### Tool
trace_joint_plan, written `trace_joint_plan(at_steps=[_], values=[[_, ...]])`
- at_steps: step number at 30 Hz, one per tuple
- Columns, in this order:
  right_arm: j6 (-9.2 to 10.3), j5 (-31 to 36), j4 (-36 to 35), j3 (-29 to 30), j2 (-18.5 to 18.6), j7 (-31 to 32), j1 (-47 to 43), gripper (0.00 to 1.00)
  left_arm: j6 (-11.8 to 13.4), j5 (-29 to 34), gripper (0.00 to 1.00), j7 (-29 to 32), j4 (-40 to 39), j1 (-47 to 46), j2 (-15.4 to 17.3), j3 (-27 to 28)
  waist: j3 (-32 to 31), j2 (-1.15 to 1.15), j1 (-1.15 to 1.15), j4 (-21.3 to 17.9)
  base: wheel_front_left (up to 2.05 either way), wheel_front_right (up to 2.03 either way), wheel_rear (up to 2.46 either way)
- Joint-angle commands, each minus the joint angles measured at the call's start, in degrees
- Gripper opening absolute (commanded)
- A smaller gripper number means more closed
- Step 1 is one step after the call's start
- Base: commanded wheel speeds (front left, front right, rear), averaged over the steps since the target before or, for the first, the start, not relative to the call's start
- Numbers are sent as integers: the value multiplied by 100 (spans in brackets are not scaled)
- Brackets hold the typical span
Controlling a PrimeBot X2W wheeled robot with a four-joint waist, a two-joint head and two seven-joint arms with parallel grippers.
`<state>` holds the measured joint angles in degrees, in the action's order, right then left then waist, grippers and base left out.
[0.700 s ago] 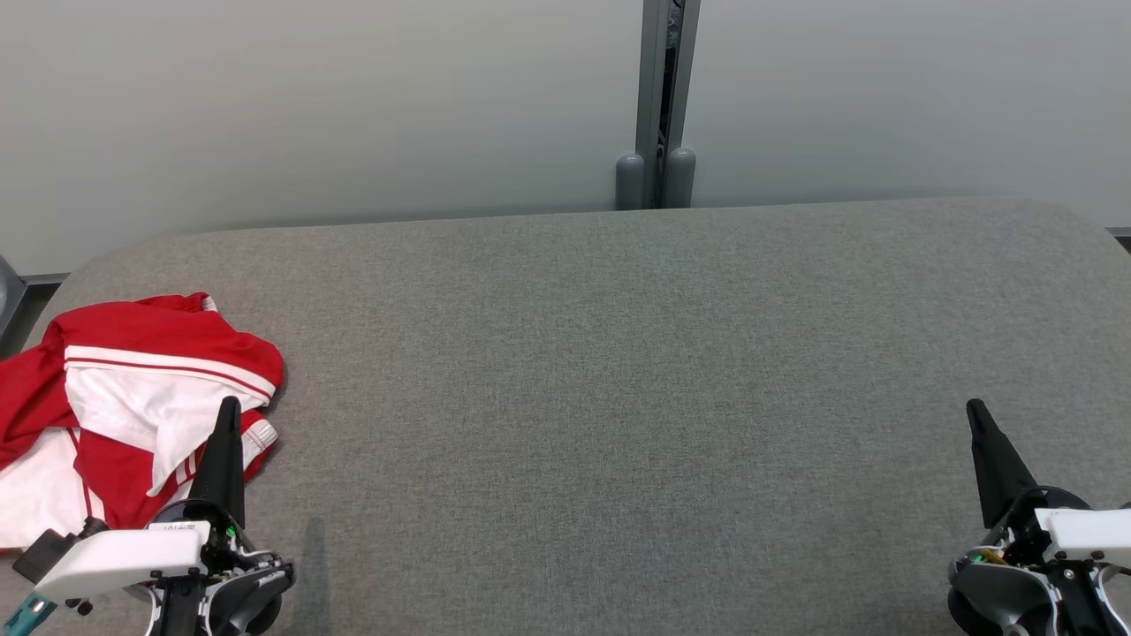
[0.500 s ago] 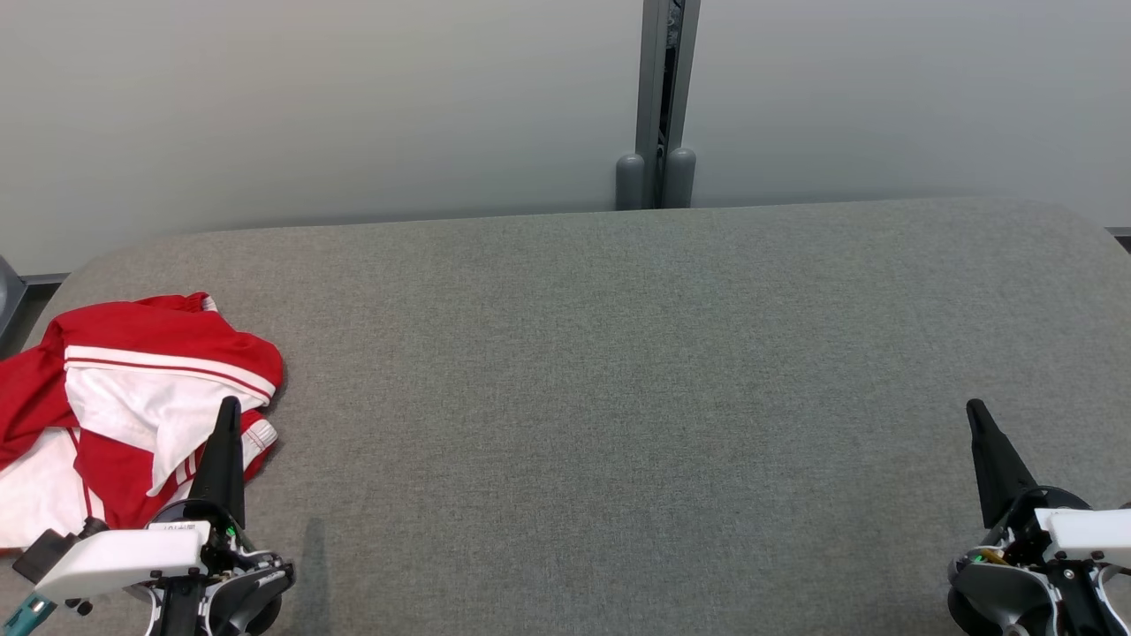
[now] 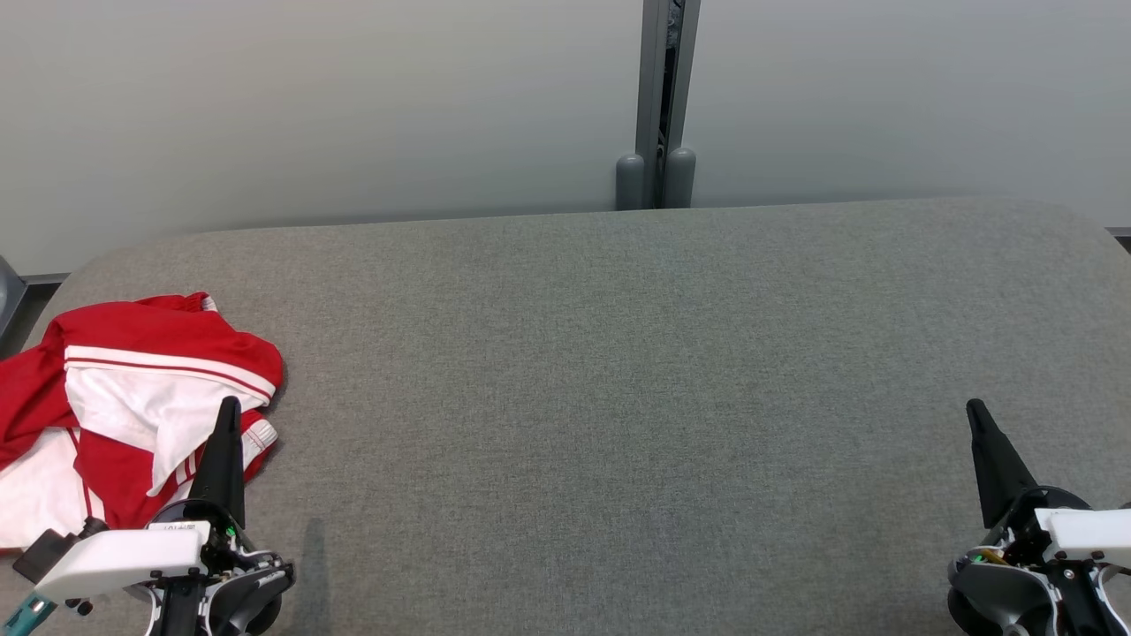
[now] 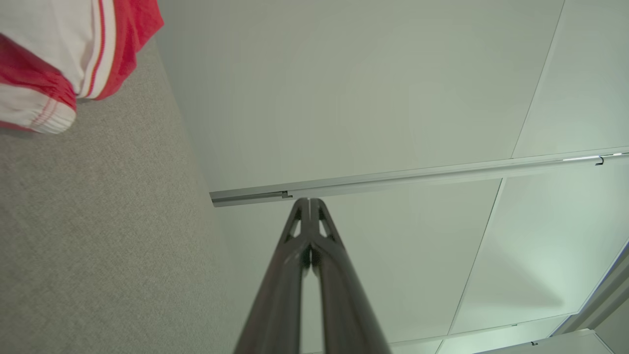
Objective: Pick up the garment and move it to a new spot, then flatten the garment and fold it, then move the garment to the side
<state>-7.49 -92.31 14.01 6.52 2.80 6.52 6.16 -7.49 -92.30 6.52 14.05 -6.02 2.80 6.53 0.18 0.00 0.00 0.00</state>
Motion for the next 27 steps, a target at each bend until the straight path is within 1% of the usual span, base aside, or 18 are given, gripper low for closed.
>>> trace_joint_plan(at_steps=[1, 27], values=[[-3, 20, 13, -5, 42, -7, 32, 0, -26, 18, 0, -1, -5, -74, 28, 7, 0, 0, 0, 0, 0, 0, 0], [-4, 20, 13, -5, 42, -7, 32, 0, -26, 19, 0, -1, -5, -74, 28, 7, 0, 0, 0, 0, 0, 0, 0]])
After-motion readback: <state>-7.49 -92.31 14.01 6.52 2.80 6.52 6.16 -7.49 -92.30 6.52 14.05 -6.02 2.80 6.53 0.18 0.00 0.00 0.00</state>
